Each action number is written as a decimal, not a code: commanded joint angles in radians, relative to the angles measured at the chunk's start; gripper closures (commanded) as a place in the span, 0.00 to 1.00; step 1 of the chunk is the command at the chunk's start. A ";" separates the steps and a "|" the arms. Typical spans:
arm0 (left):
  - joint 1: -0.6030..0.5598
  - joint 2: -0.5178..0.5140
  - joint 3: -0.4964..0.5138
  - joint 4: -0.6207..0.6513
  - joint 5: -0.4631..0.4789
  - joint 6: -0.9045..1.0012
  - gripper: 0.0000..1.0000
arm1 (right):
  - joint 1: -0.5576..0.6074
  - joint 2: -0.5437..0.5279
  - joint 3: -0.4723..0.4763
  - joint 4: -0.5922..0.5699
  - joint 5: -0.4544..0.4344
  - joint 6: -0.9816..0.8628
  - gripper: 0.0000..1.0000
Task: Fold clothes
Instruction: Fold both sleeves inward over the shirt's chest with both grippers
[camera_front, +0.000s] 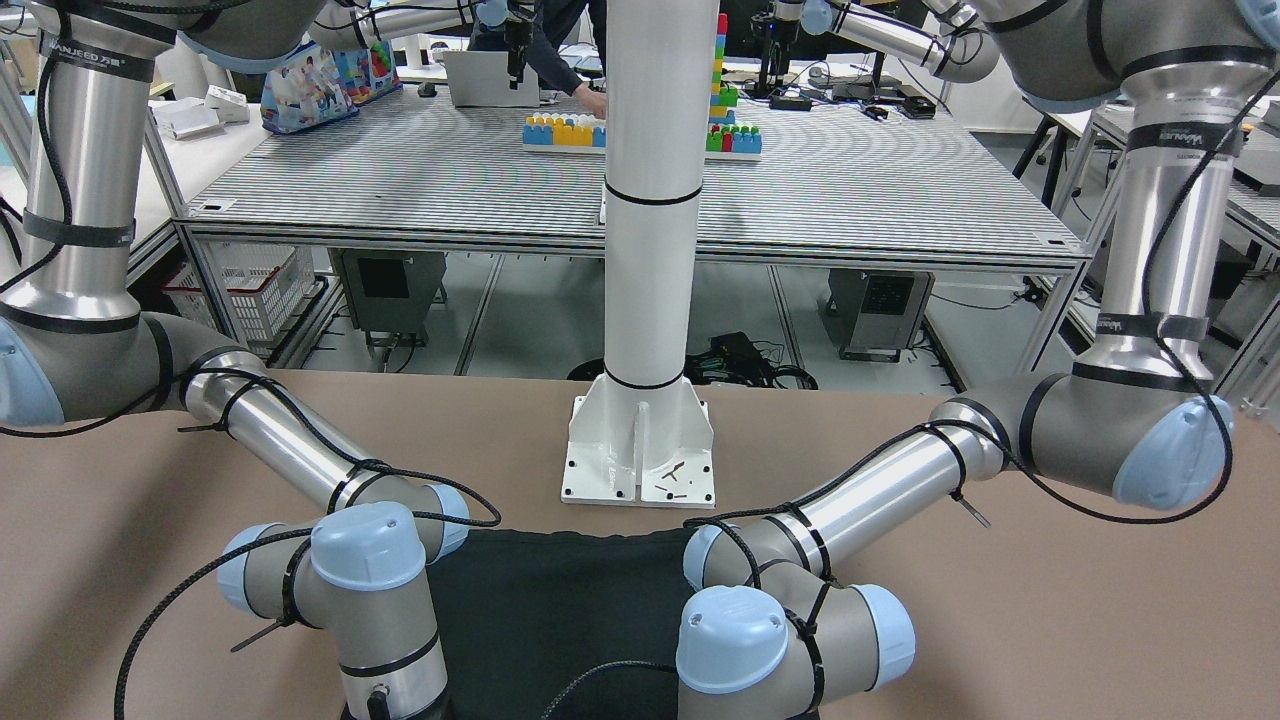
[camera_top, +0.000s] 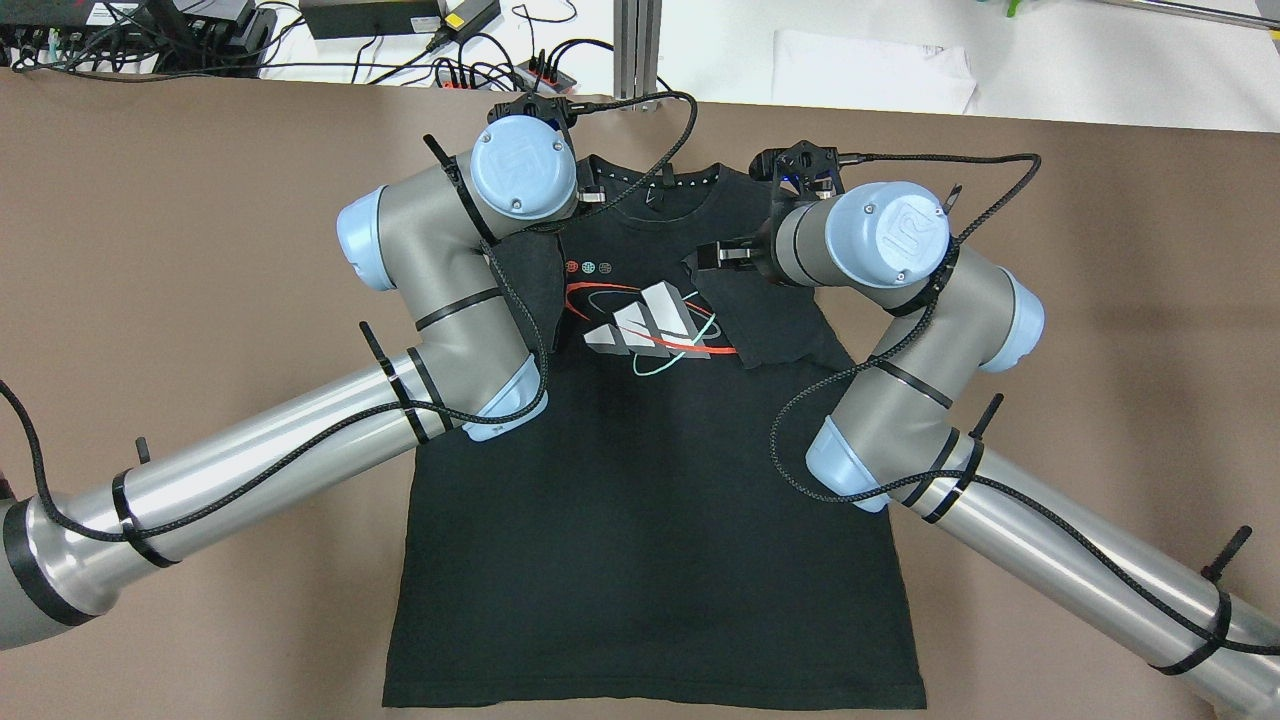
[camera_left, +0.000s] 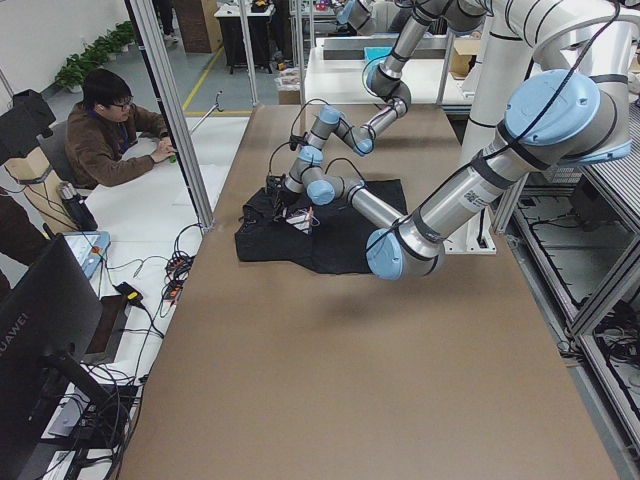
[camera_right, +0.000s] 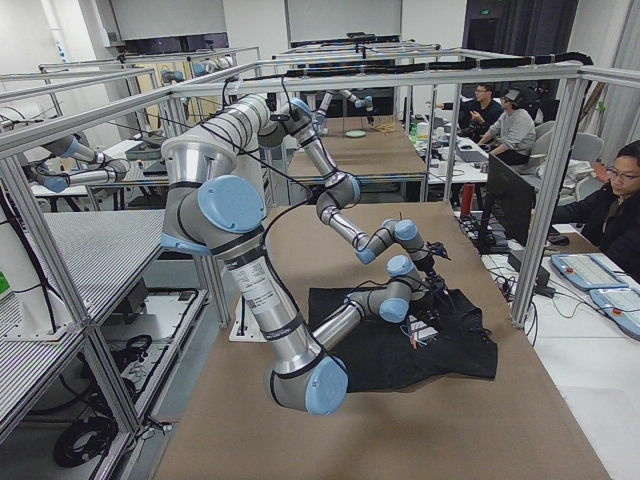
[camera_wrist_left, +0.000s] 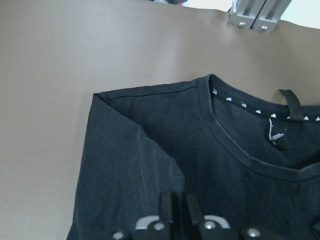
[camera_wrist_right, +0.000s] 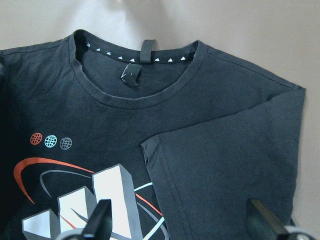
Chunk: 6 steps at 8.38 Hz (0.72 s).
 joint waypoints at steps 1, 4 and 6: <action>-0.011 -0.009 -0.022 -0.021 -0.002 -0.013 0.00 | 0.004 0.008 0.009 -0.018 0.001 -0.001 0.06; -0.042 0.015 -0.093 -0.024 -0.068 -0.006 0.00 | 0.018 0.008 0.012 -0.024 0.062 -0.001 0.06; -0.039 0.200 -0.340 -0.024 -0.120 -0.022 0.00 | 0.024 -0.001 0.044 -0.035 0.147 0.005 0.06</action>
